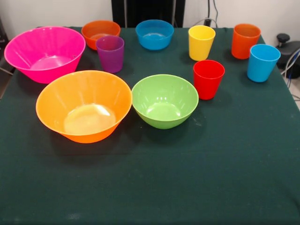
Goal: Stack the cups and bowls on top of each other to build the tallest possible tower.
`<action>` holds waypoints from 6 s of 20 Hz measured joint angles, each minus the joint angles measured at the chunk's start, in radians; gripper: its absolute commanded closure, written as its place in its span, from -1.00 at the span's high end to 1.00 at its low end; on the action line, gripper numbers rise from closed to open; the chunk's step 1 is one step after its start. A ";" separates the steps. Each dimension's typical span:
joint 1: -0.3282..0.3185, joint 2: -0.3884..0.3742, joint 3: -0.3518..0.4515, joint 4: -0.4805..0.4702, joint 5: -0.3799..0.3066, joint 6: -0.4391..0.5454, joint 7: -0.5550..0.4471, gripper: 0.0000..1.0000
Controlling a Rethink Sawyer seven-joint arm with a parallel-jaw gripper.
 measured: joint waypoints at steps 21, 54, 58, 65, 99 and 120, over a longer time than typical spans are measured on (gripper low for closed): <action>-0.105 -0.047 0.079 0.002 0.047 0.225 0.000 1.00; -0.038 0.253 0.049 -0.052 -0.017 0.004 0.000 1.00; -0.029 0.331 0.038 -0.070 -0.024 -0.048 0.000 1.00; -0.026 0.425 0.009 -0.096 -0.024 -0.056 0.000 1.00; -0.022 0.665 -0.034 -0.155 -0.029 -0.160 0.000 1.00; 0.010 0.657 -0.068 -0.200 -0.029 -0.160 0.000 1.00</action>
